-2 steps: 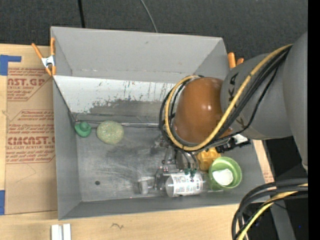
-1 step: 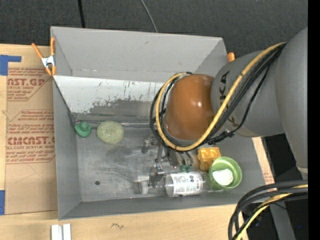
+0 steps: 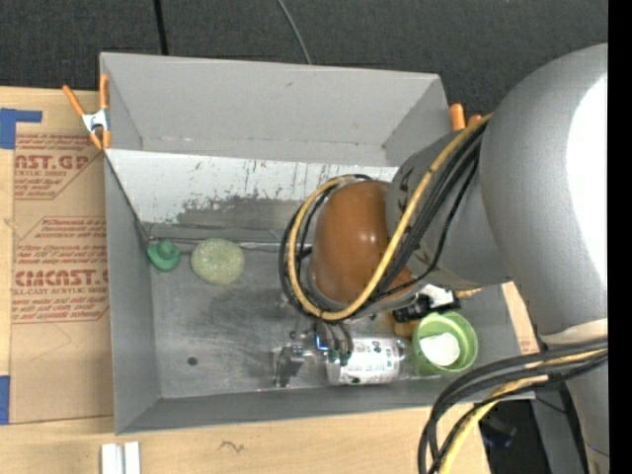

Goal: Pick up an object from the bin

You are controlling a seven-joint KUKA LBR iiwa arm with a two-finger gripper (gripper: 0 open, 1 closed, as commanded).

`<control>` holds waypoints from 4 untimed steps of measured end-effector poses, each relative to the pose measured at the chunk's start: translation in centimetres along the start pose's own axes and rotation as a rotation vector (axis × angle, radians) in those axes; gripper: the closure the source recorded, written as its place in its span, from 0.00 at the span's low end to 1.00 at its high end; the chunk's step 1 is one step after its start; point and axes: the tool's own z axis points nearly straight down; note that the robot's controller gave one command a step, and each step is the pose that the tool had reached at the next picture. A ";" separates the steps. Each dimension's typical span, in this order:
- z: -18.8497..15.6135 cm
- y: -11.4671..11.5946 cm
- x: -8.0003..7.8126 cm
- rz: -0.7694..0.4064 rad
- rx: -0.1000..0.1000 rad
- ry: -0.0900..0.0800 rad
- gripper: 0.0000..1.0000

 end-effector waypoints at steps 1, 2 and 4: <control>1.9 0.7 0.7 -0.217 -0.001 -0.001 1.00; 1.9 0.6 0.7 -0.217 -0.001 -0.001 1.00; -0.5 0.5 1.1 -0.217 0.002 0.011 1.00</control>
Offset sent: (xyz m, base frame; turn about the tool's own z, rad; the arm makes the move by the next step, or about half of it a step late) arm 0.0000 0.0000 0.0000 0.0000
